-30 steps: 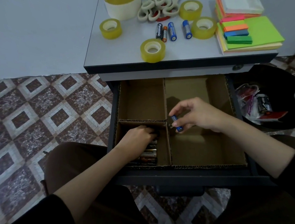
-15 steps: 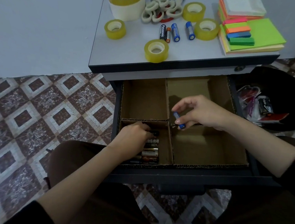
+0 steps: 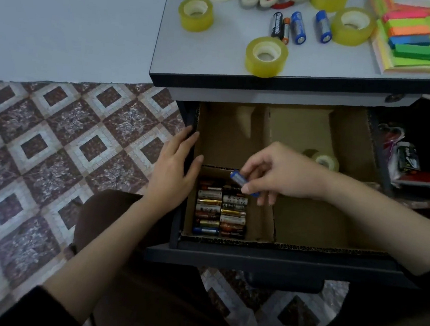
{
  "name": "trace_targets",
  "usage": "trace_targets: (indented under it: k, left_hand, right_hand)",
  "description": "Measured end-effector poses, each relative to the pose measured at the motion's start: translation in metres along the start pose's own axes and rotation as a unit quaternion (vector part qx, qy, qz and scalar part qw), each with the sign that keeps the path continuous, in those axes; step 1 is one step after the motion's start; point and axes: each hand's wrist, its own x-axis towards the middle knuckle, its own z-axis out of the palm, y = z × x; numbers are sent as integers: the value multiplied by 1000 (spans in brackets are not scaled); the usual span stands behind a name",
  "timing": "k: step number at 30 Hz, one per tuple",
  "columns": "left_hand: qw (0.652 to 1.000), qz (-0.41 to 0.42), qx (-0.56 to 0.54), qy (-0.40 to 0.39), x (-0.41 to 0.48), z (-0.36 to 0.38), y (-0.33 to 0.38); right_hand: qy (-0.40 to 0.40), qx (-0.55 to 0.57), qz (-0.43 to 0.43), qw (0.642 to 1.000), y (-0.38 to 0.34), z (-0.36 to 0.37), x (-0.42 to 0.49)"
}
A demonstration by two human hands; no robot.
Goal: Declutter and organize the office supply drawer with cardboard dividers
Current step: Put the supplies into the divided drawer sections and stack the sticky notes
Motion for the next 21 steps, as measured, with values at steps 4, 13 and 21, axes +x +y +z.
trace_targets:
  k: [4, 13, 21]
  left_hand:
    - [999, -21, -35, -10, -1, 6, -3]
    - [995, -31, -99, -1, 0, 9, -4]
    - [992, -33, -125, 2, -1, 9, 0]
  right_hand:
    - [-64, -91, 21, 994, 2, 30, 20]
    - [-78, -187, 48, 978, 7, 65, 51]
    - [-107, -167, 45, 979, 6, 71, 52]
